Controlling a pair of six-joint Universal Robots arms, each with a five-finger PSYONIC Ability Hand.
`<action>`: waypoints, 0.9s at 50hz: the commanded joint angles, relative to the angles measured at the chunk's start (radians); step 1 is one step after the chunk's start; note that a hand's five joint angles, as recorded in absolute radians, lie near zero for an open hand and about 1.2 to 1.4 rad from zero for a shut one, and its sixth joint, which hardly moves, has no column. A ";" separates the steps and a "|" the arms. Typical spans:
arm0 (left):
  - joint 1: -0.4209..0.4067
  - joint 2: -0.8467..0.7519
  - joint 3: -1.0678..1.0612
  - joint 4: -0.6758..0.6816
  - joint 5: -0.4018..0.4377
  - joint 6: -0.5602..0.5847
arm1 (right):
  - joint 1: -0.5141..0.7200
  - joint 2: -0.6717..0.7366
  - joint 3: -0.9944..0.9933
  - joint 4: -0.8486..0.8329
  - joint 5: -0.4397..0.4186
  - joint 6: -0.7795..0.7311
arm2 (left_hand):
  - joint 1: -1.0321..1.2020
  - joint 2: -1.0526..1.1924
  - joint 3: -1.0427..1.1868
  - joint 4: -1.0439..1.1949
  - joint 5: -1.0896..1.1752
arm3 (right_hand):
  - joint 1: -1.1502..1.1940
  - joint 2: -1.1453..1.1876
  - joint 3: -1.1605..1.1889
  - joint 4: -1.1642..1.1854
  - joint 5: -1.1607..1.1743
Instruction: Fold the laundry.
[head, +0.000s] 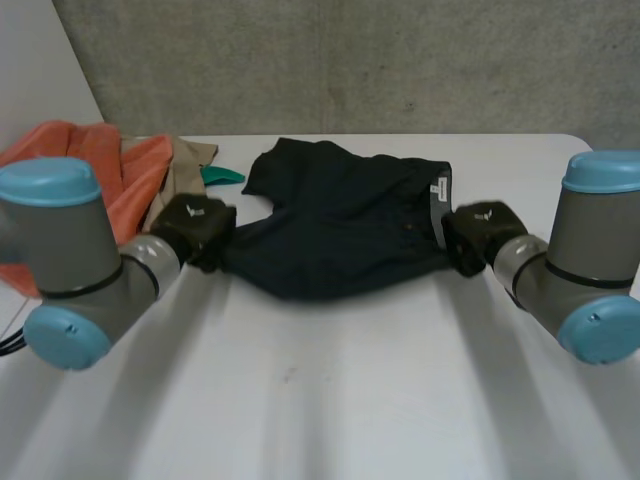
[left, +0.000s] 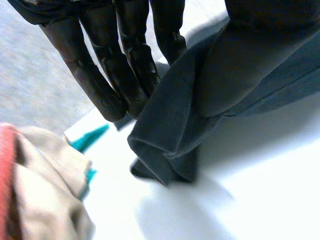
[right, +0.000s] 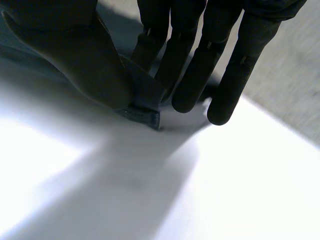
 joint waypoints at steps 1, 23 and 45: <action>-0.030 0.107 -0.094 -0.123 -0.004 0.079 | -0.008 -0.116 0.063 0.197 -0.018 -0.084 | 0.263 0.201 0.210 0.201 0.231 | 0.300 0.229 0.209 0.201 0.216; -0.187 0.224 -0.091 -0.754 -0.030 0.221 | -0.079 -0.317 0.160 0.833 -0.090 -0.552 | 0.263 0.201 0.210 0.201 0.231 | 0.300 0.229 0.209 0.201 0.216; -0.135 -0.549 1.101 -0.370 -0.103 0.100 | -0.106 0.053 -0.210 0.006 0.132 -0.139 | 0.231 0.169 0.179 0.169 0.199 | 0.300 0.229 0.209 0.201 0.216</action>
